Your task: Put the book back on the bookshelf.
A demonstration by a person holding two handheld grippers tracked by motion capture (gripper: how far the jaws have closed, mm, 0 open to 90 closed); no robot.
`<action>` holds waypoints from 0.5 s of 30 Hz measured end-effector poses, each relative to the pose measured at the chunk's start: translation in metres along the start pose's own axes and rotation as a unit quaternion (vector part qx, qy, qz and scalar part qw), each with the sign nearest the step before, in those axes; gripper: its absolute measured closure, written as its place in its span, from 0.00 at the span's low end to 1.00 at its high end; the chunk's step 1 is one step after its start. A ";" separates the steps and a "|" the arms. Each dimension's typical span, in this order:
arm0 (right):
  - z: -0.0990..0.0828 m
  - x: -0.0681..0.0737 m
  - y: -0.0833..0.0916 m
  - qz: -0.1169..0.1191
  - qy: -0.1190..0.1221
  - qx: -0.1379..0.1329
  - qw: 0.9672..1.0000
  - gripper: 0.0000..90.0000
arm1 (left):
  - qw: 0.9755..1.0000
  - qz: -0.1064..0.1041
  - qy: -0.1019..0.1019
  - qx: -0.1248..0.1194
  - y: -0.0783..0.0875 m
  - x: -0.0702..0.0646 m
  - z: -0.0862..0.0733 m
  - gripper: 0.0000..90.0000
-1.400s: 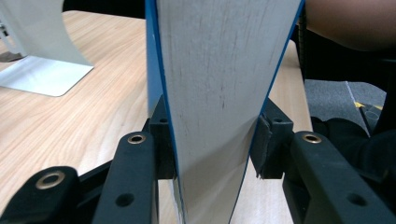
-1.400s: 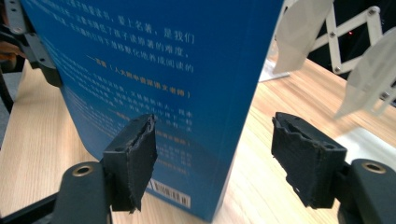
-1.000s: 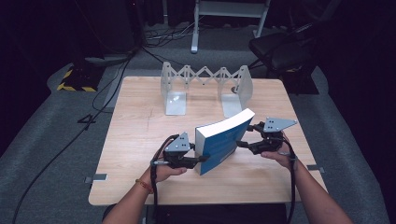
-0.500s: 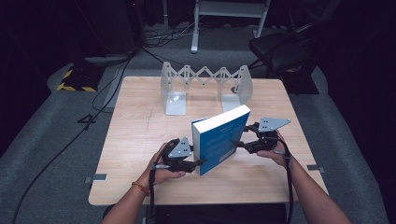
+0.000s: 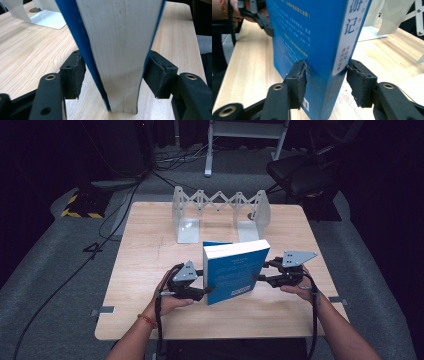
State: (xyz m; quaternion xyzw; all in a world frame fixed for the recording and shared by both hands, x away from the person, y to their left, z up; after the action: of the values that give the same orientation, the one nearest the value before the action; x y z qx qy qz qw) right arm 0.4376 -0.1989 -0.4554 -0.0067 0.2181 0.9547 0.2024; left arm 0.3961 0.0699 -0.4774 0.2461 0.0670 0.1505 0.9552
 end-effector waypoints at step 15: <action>0.004 0.026 0.007 0.039 0.021 0.003 0.999 0.62 | 1.000 -0.013 0.020 -0.010 -0.003 0.008 0.008 0.50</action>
State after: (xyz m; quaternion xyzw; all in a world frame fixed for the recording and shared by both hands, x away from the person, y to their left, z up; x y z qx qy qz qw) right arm 0.4113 -0.1932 -0.4512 -0.0172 0.2255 0.9608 0.1604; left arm 0.4058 0.0661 -0.4723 0.2330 0.0879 0.1431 0.9579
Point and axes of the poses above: each handheld gripper's, and its own axes: y roughly backward along the jaws, z roughly out of its top, x roughly to its left, the point moved 6 cm from there along -y, roughly forward along the jaws, and after that the axes turned 7 degrees about -z, right-handed, at the moved point
